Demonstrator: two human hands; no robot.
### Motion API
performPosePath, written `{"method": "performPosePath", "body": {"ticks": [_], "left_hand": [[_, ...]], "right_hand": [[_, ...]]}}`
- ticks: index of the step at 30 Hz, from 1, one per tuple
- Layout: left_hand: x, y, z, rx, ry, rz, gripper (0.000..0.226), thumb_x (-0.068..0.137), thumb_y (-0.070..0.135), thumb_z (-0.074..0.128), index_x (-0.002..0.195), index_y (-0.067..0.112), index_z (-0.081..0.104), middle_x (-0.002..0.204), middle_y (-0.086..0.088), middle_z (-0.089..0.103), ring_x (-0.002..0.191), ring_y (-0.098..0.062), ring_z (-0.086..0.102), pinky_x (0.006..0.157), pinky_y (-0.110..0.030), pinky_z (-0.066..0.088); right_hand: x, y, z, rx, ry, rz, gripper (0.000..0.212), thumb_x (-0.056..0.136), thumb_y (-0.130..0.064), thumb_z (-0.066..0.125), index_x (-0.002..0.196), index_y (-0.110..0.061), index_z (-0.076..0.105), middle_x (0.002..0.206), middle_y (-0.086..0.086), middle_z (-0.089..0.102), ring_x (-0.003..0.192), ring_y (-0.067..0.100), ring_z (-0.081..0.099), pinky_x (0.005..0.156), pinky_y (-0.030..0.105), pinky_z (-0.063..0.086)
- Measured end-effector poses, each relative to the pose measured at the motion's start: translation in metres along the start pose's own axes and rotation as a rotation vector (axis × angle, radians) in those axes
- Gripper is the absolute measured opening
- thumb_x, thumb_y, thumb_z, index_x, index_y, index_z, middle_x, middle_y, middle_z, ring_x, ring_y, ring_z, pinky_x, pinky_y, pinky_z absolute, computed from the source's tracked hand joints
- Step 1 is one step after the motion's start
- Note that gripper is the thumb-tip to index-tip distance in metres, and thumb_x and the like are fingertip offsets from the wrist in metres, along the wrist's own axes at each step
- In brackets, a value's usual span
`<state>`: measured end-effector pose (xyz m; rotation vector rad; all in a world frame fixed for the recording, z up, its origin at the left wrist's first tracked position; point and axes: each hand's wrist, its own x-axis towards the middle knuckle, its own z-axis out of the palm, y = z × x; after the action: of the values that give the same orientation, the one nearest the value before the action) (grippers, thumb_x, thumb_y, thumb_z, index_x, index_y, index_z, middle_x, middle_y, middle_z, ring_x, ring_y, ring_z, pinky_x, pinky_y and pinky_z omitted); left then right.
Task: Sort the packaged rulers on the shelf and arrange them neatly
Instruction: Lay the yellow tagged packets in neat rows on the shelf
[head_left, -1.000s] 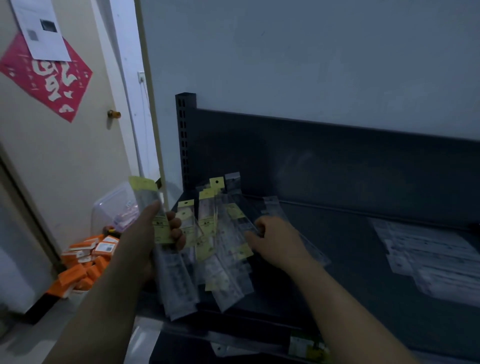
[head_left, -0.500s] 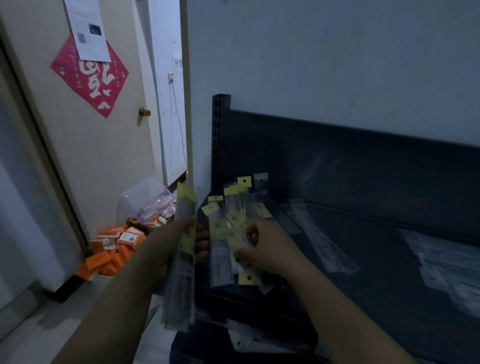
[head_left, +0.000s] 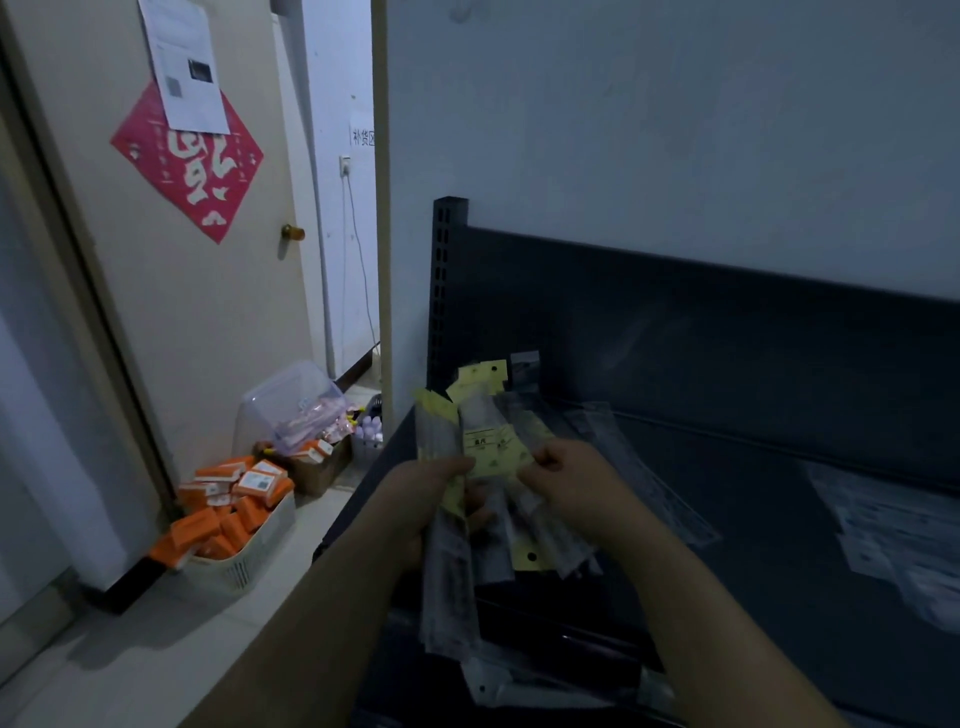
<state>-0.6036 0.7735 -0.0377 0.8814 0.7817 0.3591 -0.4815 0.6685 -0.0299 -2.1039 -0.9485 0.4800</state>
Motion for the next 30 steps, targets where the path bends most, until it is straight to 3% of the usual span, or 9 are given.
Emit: {"method": "performPosePath", "body": {"ticks": [2, 5, 8, 13, 15, 18, 22, 27, 30], "left_hand": [[0.001, -0.001, 0.006, -0.01, -0.017, 0.014, 0.017, 0.091, 0.006, 0.059, 0.099, -0.009, 0.059, 0.058, -0.015, 0.059, 0.042, -0.019, 0.057, 0.04, -0.026, 0.051], [0.001, 0.0, 0.01, -0.021, -0.048, 0.038, 0.015, 0.09, 0.007, 0.06, 0.093, -0.007, 0.06, 0.063, -0.017, 0.063, 0.046, -0.021, 0.06, 0.041, -0.027, 0.053], [0.001, 0.0, 0.012, -0.037, -0.139, 0.057, 0.02, 0.089, 0.011, 0.06, 0.097, -0.007, 0.062, 0.08, -0.021, 0.063, 0.06, -0.025, 0.061, 0.046, -0.027, 0.055], [0.006, 0.002, 0.013, -0.052, -0.206, 0.178, 0.02, 0.083, 0.022, 0.069, 0.087, 0.003, 0.062, 0.073, -0.008, 0.06, 0.051, -0.015, 0.055, 0.043, -0.023, 0.049], [0.005, -0.001, 0.017, -0.002, -0.26, 0.196, 0.033, 0.073, 0.025, 0.074, 0.093, 0.001, 0.064, 0.082, -0.012, 0.067, 0.066, -0.026, 0.064, 0.06, -0.034, 0.057], [0.001, -0.01, 0.028, 0.006, -0.301, 0.155, 0.047, 0.073, 0.021, 0.073, 0.112, -0.002, 0.064, 0.108, -0.024, 0.069, 0.097, -0.039, 0.066, 0.086, -0.049, 0.054], [0.006, -0.012, 0.026, -0.131, -0.289, 0.102, 0.017, 0.086, 0.013, 0.062, 0.098, 0.0, 0.063, 0.085, -0.014, 0.07, 0.073, -0.025, 0.068, 0.066, -0.035, 0.058], [0.008, -0.01, 0.023, -0.288, -0.344, 0.065, 0.023, 0.091, 0.023, 0.058, 0.095, 0.0, 0.061, 0.083, -0.012, 0.065, 0.07, -0.02, 0.064, 0.065, -0.031, 0.058], [0.007, -0.012, 0.022, -0.191, -0.369, 0.072, 0.041, 0.085, 0.033, 0.062, 0.109, 0.0, 0.065, 0.104, -0.02, 0.068, 0.09, -0.032, 0.065, 0.08, -0.041, 0.057]], "right_hand": [[-0.003, 0.003, 0.0, 0.147, 0.003, -0.018, 0.022, 0.088, -0.017, 0.061, 0.088, 0.005, 0.062, 0.083, 0.02, 0.064, 0.07, 0.016, 0.055, 0.064, 0.03, 0.043], [-0.009, 0.007, -0.002, 0.382, -0.033, 0.005, 0.006, 0.082, -0.01, 0.071, 0.087, -0.01, 0.068, 0.087, 0.008, 0.072, 0.078, 0.015, 0.068, 0.07, 0.031, 0.057], [-0.016, 0.01, -0.006, 0.534, -0.05, 0.056, 0.011, 0.081, -0.002, 0.071, 0.083, -0.012, 0.067, 0.082, 0.004, 0.072, 0.068, 0.012, 0.067, 0.06, 0.024, 0.055], [-0.023, 0.009, -0.032, 0.631, -0.066, 0.108, 0.019, 0.078, 0.0, 0.072, 0.094, -0.005, 0.064, 0.089, 0.012, 0.072, 0.073, 0.023, 0.068, 0.068, 0.037, 0.06], [-0.027, 0.006, -0.037, 0.611, -0.129, 0.073, 0.024, 0.076, 0.002, 0.073, 0.098, -0.004, 0.064, 0.092, 0.015, 0.072, 0.076, 0.026, 0.068, 0.074, 0.042, 0.059], [-0.033, -0.002, -0.031, 0.575, -0.192, 0.011, 0.02, 0.077, 0.004, 0.072, 0.094, -0.007, 0.065, 0.081, 0.007, 0.073, 0.064, 0.016, 0.068, 0.06, 0.029, 0.058], [-0.036, -0.005, -0.032, 0.645, -0.052, 0.041, 0.007, 0.093, -0.007, 0.055, 0.093, -0.003, 0.061, 0.072, 0.008, 0.065, 0.054, 0.011, 0.063, 0.053, 0.024, 0.054], [-0.038, -0.005, -0.034, 0.59, -0.093, 0.065, 0.032, 0.101, -0.023, 0.043, 0.081, -0.011, 0.065, 0.064, -0.003, 0.066, 0.055, 0.006, 0.061, 0.053, 0.019, 0.048], [-0.038, -0.008, -0.024, 0.363, -0.185, -0.04, 0.031, 0.098, -0.028, 0.048, 0.077, -0.012, 0.062, 0.06, -0.006, 0.056, 0.051, 0.002, 0.052, 0.051, 0.014, 0.041]]}}
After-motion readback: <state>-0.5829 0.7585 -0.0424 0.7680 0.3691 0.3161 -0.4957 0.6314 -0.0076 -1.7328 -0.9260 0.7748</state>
